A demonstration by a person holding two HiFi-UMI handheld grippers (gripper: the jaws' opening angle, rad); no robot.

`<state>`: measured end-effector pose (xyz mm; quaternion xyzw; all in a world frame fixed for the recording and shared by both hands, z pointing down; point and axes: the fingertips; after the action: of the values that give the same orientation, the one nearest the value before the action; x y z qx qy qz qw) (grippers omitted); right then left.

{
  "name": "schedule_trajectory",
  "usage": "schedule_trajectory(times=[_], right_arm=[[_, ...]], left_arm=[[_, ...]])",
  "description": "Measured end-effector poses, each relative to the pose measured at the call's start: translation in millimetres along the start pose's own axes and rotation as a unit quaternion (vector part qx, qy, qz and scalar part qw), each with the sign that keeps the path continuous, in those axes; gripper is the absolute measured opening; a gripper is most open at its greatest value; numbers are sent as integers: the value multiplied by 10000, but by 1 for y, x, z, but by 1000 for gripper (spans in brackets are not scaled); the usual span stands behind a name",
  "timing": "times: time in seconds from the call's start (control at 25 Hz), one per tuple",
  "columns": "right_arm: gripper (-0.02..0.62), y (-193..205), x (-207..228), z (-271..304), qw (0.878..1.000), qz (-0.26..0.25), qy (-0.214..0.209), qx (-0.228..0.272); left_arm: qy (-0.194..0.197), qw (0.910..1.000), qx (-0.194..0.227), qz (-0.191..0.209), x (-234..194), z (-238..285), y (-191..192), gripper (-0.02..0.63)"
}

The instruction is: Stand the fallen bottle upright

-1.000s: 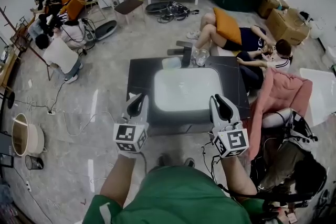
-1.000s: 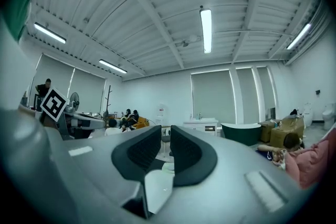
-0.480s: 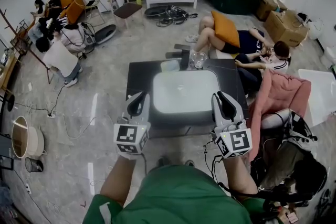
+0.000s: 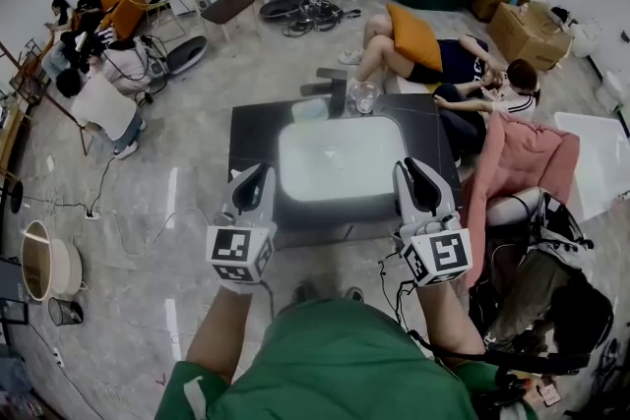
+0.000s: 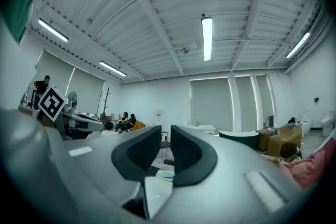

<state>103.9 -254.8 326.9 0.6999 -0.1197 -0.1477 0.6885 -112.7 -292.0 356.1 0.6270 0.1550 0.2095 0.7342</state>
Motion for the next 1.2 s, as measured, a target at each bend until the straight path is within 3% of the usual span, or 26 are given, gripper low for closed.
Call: schedule_trajectory(times=[1.2], right_arm=[[46, 4, 5, 9, 10000, 68, 0, -14]], left_arm=[[-1, 10000, 1, -16, -7, 9, 2, 25]])
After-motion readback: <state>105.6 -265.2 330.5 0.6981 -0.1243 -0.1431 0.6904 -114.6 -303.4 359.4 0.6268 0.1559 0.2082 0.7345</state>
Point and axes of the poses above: the fingertips, and each gripper's own axes: z forward along the fingers, x to its right, y out of its underside, and after that the axes turned 4 degrees about -x, right-handed
